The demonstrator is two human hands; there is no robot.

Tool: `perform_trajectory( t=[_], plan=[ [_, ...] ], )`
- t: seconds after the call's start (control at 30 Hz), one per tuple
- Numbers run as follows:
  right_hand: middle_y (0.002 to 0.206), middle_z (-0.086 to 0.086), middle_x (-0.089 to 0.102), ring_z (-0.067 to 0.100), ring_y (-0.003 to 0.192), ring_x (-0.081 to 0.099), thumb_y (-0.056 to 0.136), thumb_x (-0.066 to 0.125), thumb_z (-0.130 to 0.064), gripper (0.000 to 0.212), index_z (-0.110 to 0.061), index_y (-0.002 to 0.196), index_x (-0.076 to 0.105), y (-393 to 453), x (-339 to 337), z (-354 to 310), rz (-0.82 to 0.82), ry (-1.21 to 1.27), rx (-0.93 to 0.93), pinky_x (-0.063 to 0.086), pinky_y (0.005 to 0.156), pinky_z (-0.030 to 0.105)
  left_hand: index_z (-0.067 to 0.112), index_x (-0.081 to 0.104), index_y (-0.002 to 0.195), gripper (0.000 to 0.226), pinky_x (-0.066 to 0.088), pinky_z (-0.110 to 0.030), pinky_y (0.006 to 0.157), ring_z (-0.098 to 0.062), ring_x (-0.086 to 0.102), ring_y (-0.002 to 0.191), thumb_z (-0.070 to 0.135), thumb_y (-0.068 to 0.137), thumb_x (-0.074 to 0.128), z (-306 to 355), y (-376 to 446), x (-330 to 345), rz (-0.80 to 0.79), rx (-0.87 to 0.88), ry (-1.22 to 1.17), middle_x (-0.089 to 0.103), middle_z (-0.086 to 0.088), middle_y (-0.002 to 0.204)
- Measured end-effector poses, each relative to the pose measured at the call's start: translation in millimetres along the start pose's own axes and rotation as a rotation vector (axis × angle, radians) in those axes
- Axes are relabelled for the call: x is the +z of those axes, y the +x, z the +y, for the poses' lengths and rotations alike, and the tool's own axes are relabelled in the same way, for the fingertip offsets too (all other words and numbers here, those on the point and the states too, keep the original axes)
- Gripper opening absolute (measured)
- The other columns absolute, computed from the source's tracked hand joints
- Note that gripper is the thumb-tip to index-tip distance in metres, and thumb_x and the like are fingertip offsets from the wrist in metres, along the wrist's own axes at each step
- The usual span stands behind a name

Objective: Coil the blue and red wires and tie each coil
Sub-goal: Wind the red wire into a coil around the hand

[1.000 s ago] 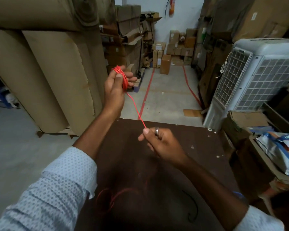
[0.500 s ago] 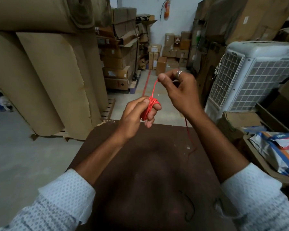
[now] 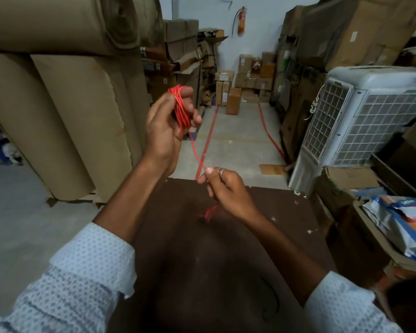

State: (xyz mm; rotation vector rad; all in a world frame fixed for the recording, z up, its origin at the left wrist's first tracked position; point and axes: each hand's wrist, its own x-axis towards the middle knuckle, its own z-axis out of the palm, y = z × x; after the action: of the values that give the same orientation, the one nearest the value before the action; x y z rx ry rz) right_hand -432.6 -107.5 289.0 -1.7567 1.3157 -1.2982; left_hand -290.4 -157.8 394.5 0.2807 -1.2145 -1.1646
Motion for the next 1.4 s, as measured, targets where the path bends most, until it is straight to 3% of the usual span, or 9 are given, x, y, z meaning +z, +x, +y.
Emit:
perform_trajectory(
  t=[0.13, 0.23, 0.33, 0.5, 0.7, 0.9, 1.07, 1.23, 1.4],
  plan=[
    [0.067, -0.004, 0.063, 0.002, 0.059, 0.057, 0.106, 0.047, -0.029, 0.028, -0.016, 0.104, 0.072, -20, 1, -27, -0.073, -0.112, -0.118, 0.044, 0.061, 0.022, 0.001, 0.056, 0.118, 0.033, 0.051, -0.027, 0.066, -0.019, 0.061, 0.067, 0.024, 0.104, 0.036, -25, 0, -24, 0.063, -0.015, 0.293, 0.06, -0.003, 0.08],
    [0.071, -0.005, 0.065, 0.007, 0.064, 0.062, 0.105, 0.049, -0.027, 0.026, -0.013, 0.096, 0.069, -20, -9, -56, -0.092, -0.264, -0.293, 0.049, 0.062, 0.028, 0.01, 0.058, 0.116, 0.032, 0.049, -0.027, 0.067, -0.014, 0.06, 0.07, 0.028, 0.106, 0.034, -43, -21, -36, -0.007, -0.036, 0.535, 0.06, 0.0, 0.082],
    [0.07, -0.004, 0.067, 0.008, 0.062, 0.063, 0.103, 0.056, -0.027, 0.023, -0.015, 0.09, 0.07, -9, -22, -72, -0.021, -0.254, -0.323, 0.049, 0.058, 0.031, 0.029, 0.064, 0.104, 0.028, 0.049, -0.035, 0.07, -0.014, 0.059, 0.075, 0.031, 0.107, 0.035, -53, -44, -40, -0.094, -0.066, 0.645, 0.061, 0.003, 0.081],
    [0.05, -0.007, 0.048, 0.006, 0.043, 0.042, 0.097, 0.064, -0.033, 0.036, -0.003, 0.078, 0.065, 14, -44, -81, 0.13, 0.023, -0.206, 0.035, 0.046, 0.024, 0.012, 0.063, 0.095, 0.036, 0.039, -0.034, 0.054, -0.021, 0.046, 0.051, 0.031, 0.105, 0.034, -53, -62, -36, -0.15, -0.146, 0.54, 0.054, -0.002, 0.064],
    [0.054, 0.008, 0.038, 0.015, 0.04, 0.036, 0.096, 0.064, -0.041, 0.049, 0.006, 0.082, 0.062, 46, -62, -60, 0.215, 0.19, -0.005, 0.033, 0.041, 0.025, 0.0, 0.06, 0.089, 0.037, 0.037, -0.026, 0.044, -0.021, 0.041, 0.043, 0.023, 0.102, 0.034, -33, -74, -23, -0.192, -0.201, 0.236, 0.051, -0.007, 0.06],
    [0.055, 0.004, 0.051, 0.007, 0.039, 0.042, 0.103, 0.052, -0.035, 0.039, -0.015, 0.07, 0.061, 35, -27, -26, -0.002, 0.091, 0.063, 0.033, 0.039, 0.021, -0.001, 0.058, 0.093, 0.04, 0.041, -0.023, 0.047, -0.018, 0.045, 0.044, 0.02, 0.106, 0.027, -14, -61, -5, -0.111, -0.204, -0.031, 0.051, -0.007, 0.062],
    [0.051, 0.001, 0.056, 0.002, 0.041, 0.046, 0.106, 0.045, -0.034, 0.044, -0.01, 0.079, 0.069, 6, 4, -14, -0.156, -0.034, 0.017, 0.037, 0.05, 0.016, -0.002, 0.059, 0.105, 0.038, 0.051, -0.026, 0.06, -0.019, 0.06, 0.057, 0.02, 0.107, 0.029, -15, -31, -12, 0.052, -0.174, -0.166, 0.062, -0.006, 0.07],
    [0.062, 0.011, 0.068, 0.005, 0.042, 0.053, 0.105, 0.048, -0.024, 0.03, -0.003, 0.095, 0.067, -12, 12, -34, -0.23, -0.08, 0.012, 0.044, 0.05, 0.019, 0.0, 0.058, 0.109, 0.034, 0.051, -0.029, 0.065, -0.021, 0.064, 0.064, 0.017, 0.109, 0.028, -44, -17, -26, 0.24, -0.153, -0.005, 0.066, -0.003, 0.07],
    [0.067, 0.021, 0.068, 0.015, 0.04, 0.052, 0.103, 0.052, -0.023, 0.035, 0.01, 0.095, 0.063, -23, -3, -63, -0.277, 0.012, 0.045, 0.043, 0.043, 0.024, 0.01, 0.059, 0.11, 0.031, 0.051, -0.029, 0.065, -0.019, 0.063, 0.066, 0.026, 0.106, 0.033, -63, -24, -42, 0.173, -0.076, 0.372, 0.064, 0.001, 0.075]
  ],
)
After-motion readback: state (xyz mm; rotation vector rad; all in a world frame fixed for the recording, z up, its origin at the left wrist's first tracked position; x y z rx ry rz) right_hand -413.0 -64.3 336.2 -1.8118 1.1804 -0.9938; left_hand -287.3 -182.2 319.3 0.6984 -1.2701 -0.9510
